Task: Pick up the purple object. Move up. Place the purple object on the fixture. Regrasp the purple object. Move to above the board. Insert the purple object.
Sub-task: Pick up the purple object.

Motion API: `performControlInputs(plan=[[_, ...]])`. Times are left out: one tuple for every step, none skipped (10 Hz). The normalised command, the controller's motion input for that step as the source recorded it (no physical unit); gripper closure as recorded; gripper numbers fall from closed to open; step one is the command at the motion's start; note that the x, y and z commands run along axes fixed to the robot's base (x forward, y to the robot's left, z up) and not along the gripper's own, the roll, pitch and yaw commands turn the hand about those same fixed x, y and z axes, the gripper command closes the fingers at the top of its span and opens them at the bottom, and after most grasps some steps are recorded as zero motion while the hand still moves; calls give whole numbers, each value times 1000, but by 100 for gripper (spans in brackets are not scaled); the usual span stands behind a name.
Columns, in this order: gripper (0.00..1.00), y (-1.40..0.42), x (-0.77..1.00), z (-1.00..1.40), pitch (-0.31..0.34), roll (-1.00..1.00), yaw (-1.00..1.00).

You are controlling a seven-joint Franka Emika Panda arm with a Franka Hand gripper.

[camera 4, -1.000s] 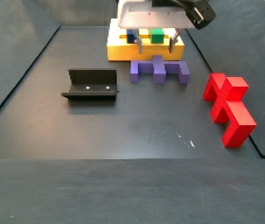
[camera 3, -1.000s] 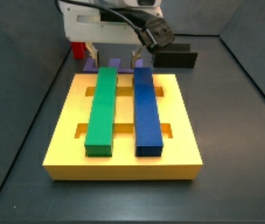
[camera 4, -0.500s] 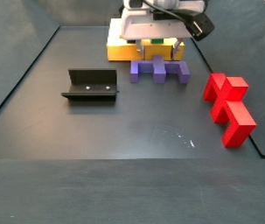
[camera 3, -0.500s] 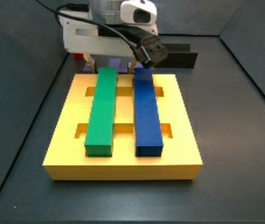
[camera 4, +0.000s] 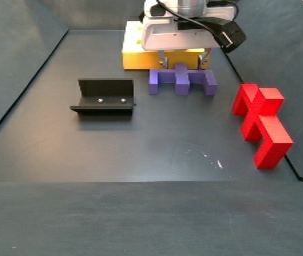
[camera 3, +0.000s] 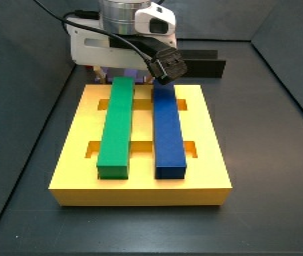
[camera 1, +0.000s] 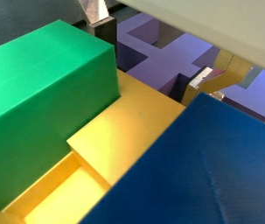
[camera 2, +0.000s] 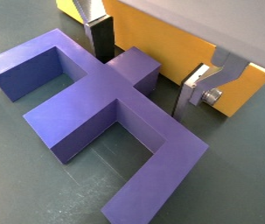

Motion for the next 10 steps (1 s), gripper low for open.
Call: performControlInputs(plan=[[0, 0, 0, 0, 26, 14, -209], [0, 0, 0, 0, 6, 0, -160], [0, 0, 0, 0, 0, 0, 0], [100, 0, 0, 0, 0, 0, 0], [100, 0, 0, 0, 0, 0, 0], [100, 0, 0, 0, 0, 0, 0], [100, 0, 0, 0, 0, 0, 0], [100, 0, 0, 0, 0, 0, 0], [100, 0, 0, 0, 0, 0, 0], [100, 0, 0, 0, 0, 0, 0]])
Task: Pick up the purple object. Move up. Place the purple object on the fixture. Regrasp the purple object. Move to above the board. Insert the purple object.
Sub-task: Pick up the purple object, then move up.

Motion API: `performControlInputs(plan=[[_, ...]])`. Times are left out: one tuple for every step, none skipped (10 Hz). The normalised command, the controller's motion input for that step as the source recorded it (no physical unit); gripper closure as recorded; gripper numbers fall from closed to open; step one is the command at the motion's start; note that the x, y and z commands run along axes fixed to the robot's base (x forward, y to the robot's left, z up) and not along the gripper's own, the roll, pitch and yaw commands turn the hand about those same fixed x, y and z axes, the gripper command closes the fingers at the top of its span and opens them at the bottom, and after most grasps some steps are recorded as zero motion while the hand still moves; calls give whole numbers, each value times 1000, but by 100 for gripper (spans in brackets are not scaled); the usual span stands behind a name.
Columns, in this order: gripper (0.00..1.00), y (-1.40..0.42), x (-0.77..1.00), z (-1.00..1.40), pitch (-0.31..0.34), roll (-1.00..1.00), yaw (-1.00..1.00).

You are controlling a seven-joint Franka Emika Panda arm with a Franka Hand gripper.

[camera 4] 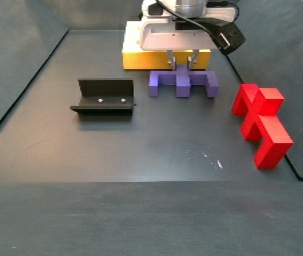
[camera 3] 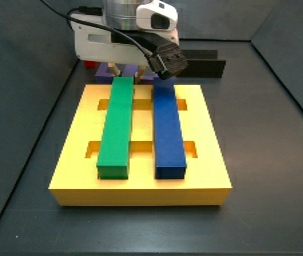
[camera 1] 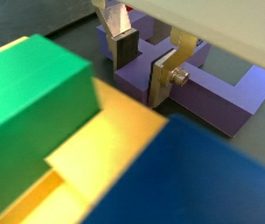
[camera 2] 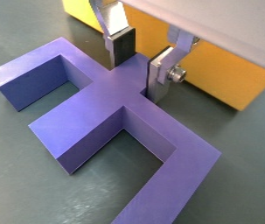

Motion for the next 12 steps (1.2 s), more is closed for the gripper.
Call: performControlInputs(plan=[[100, 0, 0, 0, 0, 0, 0], [100, 0, 0, 0, 0, 0, 0], [100, 0, 0, 0, 0, 0, 0], [100, 0, 0, 0, 0, 0, 0], [100, 0, 0, 0, 0, 0, 0], [100, 0, 0, 0, 0, 0, 0], [100, 0, 0, 0, 0, 0, 0], [100, 0, 0, 0, 0, 0, 0], [100, 0, 0, 0, 0, 0, 0], [100, 0, 0, 833, 0, 0, 0], [100, 28, 9, 839, -5, 6, -17], [100, 22, -49, 626, 46, -22, -21]])
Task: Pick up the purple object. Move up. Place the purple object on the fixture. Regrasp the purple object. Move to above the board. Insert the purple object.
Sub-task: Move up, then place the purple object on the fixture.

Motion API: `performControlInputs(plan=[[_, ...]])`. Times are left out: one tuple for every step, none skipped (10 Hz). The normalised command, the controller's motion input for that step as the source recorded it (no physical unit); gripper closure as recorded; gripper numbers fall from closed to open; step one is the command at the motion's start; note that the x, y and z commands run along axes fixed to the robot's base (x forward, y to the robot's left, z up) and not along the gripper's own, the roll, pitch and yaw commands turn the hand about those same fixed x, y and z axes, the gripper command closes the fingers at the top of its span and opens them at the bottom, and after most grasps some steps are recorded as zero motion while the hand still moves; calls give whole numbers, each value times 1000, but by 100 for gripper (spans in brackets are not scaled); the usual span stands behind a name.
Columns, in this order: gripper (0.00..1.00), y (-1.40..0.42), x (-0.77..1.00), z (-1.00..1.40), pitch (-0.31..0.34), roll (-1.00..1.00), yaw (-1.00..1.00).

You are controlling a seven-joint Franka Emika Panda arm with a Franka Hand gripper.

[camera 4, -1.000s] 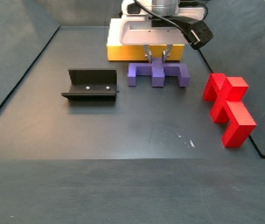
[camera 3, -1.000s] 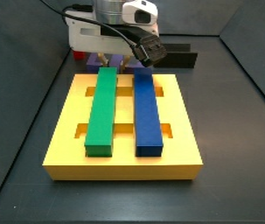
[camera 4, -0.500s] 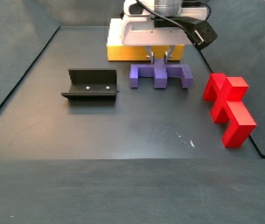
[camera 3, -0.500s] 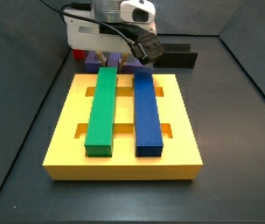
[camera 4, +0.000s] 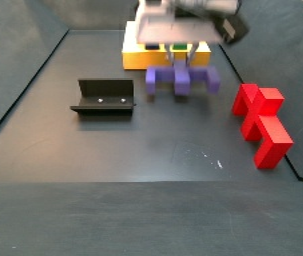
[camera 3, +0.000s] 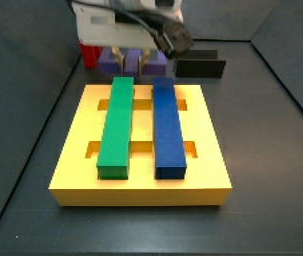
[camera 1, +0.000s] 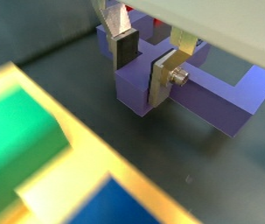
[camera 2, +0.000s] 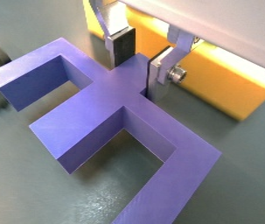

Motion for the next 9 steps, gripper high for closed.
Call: performControlInputs(plan=[[100, 21, -26, 341, 43, -74, -19], [100, 0, 0, -9, 0, 31, 0], [100, -17, 0, 0, 0, 0, 0], [100, 309, 571, 0, 271, -397, -74], [100, 220, 754, 329, 291, -720, -20], [100, 160, 726, 554, 231, -869, 0], [100, 174, 726, 609, 269, -831, 0], [100, 160, 734, 597, 266, -843, 0], [100, 131, 754, 557, 234, -860, 0]])
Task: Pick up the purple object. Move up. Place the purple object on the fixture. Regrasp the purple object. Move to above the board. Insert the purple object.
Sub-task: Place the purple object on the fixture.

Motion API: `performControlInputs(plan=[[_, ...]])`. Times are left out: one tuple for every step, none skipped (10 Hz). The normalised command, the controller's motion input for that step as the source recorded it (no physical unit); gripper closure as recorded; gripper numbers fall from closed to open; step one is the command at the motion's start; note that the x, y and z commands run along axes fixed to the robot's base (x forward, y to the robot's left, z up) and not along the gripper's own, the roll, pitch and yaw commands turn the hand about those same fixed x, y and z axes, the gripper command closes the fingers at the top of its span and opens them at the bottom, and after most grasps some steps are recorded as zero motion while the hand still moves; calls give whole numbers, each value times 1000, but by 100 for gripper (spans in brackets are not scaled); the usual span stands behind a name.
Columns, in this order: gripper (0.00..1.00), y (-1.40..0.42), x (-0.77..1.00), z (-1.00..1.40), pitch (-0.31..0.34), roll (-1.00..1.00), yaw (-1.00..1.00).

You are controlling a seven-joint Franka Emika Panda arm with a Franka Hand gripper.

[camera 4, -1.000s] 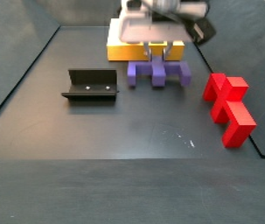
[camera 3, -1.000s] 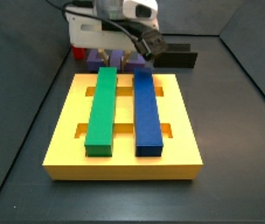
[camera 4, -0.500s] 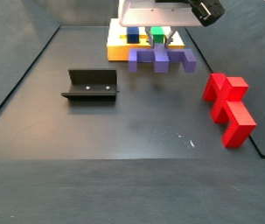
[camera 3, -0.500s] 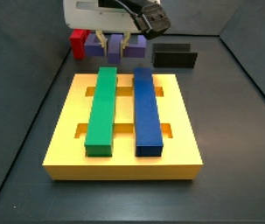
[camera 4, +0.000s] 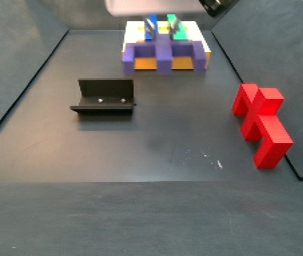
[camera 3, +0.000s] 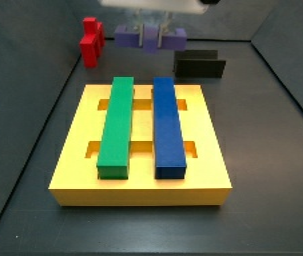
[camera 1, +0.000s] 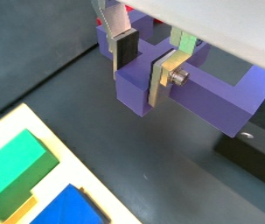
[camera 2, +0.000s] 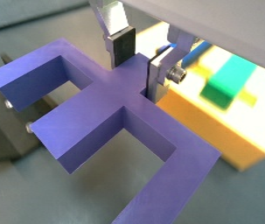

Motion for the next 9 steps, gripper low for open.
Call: performControlInputs(plan=[[100, 111, 780, 523, 180, -840, 0], [100, 66, 806, 474, 131, -837, 0], [100, 6, 846, 463, 103, -829, -14], [100, 0, 869, 443, 69, -803, -26], [100, 111, 889, 506, 126, -657, 0], [100, 171, 940, 351, 189, -526, 0], [100, 214, 989, 40, 103, -489, 0], [100, 234, 1000, 29, 57, -437, 0], [100, 397, 1000, -183, 100, 57, 0]])
